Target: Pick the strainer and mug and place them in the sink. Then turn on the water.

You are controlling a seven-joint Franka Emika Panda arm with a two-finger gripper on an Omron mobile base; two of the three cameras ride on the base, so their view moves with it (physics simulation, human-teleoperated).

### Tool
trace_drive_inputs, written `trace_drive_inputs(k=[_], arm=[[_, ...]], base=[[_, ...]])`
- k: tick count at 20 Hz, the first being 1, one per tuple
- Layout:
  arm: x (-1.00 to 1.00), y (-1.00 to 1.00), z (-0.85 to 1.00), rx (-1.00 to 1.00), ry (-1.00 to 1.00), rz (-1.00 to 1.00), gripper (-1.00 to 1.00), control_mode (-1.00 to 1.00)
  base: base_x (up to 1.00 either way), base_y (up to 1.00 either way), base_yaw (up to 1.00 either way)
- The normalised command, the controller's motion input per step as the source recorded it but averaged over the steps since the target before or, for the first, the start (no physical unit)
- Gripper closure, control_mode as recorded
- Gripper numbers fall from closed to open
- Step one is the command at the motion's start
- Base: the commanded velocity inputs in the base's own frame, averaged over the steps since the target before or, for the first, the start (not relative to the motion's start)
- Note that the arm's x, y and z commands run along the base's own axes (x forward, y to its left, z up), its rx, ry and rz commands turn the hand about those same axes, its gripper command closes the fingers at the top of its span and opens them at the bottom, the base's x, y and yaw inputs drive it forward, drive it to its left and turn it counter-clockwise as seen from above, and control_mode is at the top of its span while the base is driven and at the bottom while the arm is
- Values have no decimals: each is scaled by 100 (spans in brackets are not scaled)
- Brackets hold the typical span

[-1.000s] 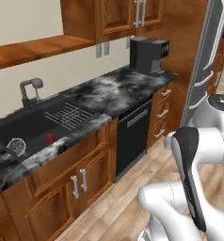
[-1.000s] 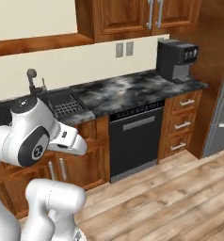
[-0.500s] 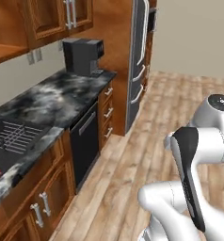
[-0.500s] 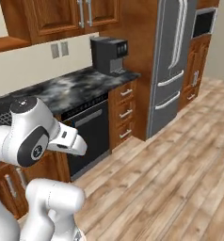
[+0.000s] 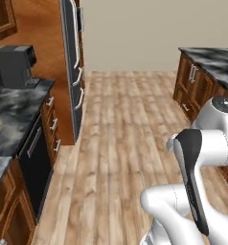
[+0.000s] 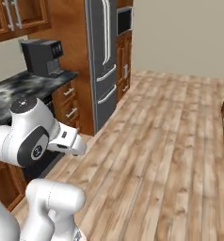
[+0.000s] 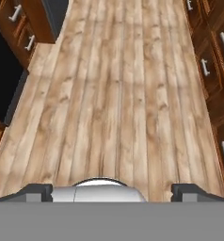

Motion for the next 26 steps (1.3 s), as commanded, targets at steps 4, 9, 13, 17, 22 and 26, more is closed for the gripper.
trace_drive_inputs(k=[4, 9, 13, 17, 22, 26], arm=[[0, 0, 0, 0, 0, 0, -100, 100], [0, 0, 0, 0, 0, 0, -100, 100], [0, 0, 0, 0, 0, 0, -100, 100], [0, 0, 0, 0, 0, 0, -100, 100], [0, 0, 0, 0, 0, 0, -100, 100], [0, 0, 0, 0, 0, 0, -100, 100]], base=[[11, 0, -58], [39, 0, -47], [45, 10, -42], [58, 22, -40], [44, 9, -44], [28, 0, -52]])
